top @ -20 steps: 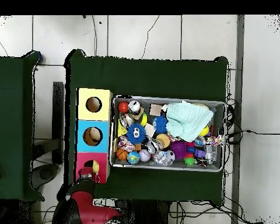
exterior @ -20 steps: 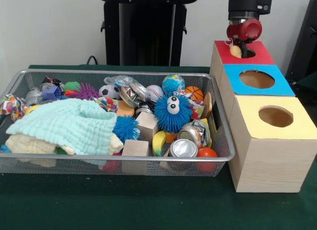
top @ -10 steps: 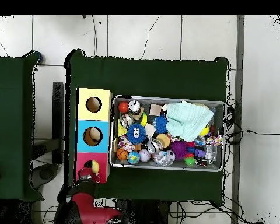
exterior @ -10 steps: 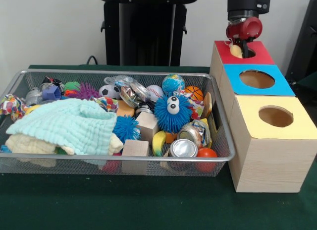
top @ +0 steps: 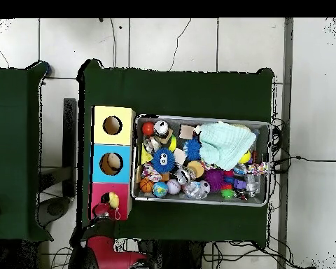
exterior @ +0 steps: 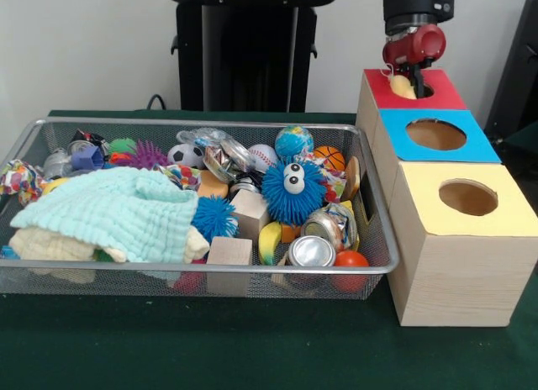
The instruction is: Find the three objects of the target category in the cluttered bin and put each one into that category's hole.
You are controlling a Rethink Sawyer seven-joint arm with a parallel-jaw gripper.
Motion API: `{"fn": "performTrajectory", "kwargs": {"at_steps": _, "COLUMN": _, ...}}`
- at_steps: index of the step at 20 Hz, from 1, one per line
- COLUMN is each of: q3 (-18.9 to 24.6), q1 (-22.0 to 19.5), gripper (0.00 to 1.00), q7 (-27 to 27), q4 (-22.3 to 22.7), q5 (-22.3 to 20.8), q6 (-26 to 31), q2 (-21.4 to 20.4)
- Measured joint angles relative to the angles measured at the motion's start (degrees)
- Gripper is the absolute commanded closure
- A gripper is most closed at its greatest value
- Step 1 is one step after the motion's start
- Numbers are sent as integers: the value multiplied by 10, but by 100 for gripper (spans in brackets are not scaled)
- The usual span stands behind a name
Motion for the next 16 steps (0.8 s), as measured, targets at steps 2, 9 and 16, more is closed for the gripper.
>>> {"fn": "performTrajectory", "kwargs": {"at_steps": 2, "q3": -8, "q1": 26, "gripper": 100, "q7": 0, "q4": 1, "q5": 52, "q6": 24, "q2": -9}}
{"fn": "performTrajectory", "kwargs": {"at_steps": 9, "q3": -124, "q1": 177, "gripper": 100, "q7": 0, "q4": -78, "q5": 221, "q6": 263, "q2": -23}}
{"fn": "performTrajectory", "kwargs": {"at_steps": 16, "q3": -245, "q1": 221, "gripper": 100, "q7": 0, "q4": -226, "q5": 222, "q6": 641, "q2": 24}}
